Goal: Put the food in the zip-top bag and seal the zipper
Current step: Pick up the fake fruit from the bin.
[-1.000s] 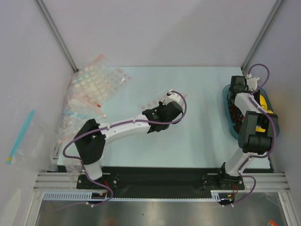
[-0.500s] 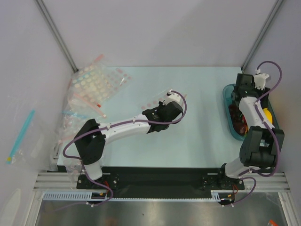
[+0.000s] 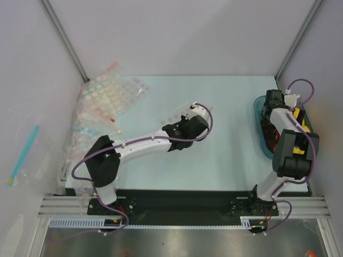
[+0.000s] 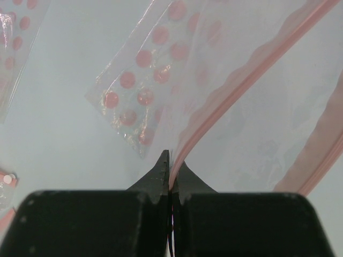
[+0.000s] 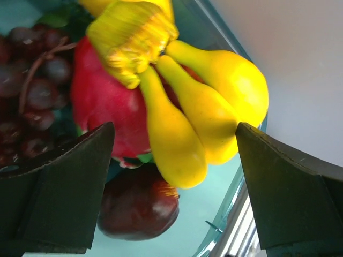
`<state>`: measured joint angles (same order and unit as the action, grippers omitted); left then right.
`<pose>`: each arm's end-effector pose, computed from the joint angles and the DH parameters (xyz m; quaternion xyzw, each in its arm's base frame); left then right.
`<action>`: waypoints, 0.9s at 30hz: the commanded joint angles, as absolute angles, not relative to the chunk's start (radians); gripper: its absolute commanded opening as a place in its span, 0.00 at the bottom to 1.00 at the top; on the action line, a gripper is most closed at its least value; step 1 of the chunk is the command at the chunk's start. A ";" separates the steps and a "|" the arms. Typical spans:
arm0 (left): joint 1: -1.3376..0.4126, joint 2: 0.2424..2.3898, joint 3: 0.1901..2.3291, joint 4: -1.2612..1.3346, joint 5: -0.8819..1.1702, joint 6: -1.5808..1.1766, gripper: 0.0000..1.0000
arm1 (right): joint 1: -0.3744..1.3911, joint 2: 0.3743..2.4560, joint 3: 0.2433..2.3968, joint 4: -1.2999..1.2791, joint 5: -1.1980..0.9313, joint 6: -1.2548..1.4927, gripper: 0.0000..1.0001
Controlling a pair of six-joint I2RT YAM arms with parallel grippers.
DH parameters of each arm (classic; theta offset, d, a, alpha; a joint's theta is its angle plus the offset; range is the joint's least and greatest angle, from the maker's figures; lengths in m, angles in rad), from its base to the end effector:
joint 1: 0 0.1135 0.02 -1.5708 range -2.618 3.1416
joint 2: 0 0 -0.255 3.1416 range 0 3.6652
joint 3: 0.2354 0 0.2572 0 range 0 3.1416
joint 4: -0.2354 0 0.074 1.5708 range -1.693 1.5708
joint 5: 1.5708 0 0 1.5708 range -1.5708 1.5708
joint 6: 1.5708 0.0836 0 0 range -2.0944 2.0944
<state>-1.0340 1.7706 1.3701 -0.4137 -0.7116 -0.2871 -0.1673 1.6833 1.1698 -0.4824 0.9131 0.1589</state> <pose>0.2610 -0.3318 0.2213 0.1980 0.8580 0.0432 0.4720 0.3479 -0.1258 0.1913 0.2631 0.8290 -0.4238 0.2527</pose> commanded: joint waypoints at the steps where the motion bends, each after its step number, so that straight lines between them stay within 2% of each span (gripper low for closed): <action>1: -1.040 1.718 1.385 -0.405 -0.735 -0.275 0.00 | -0.213 1.695 1.161 -0.546 0.981 0.297 1.00; 6: -1.040 1.709 1.384 -0.403 -0.730 -0.275 0.00 | -0.219 1.681 1.147 -0.603 1.155 0.449 0.98; 12: -1.040 1.697 1.379 -0.399 -0.729 -0.275 0.01 | -0.259 1.602 1.065 -0.581 1.123 0.532 0.89; 16: -1.042 1.695 1.374 -0.396 -0.727 -0.275 0.00 | -0.287 1.560 1.029 -0.519 1.120 0.494 0.70; 17: -1.040 1.697 1.376 -0.393 -0.727 -0.273 0.00 | -0.288 1.556 1.031 -0.525 1.118 0.505 0.62; 19: -1.040 1.700 1.378 -0.394 -0.730 -0.273 0.00 | -0.288 1.540 1.034 -0.526 1.117 0.506 0.55; 20: -1.042 1.701 1.379 -0.396 -0.732 -0.272 0.00 | -0.290 1.533 1.034 -0.523 1.115 0.506 0.47; 25: -1.040 1.706 1.382 -0.397 -0.733 -0.272 0.00 | -0.279 1.461 1.028 -0.523 1.129 0.517 0.39; 27: -1.042 1.706 1.381 -0.399 -0.733 -0.272 0.00 | -0.272 1.436 1.029 -0.529 1.155 0.534 0.29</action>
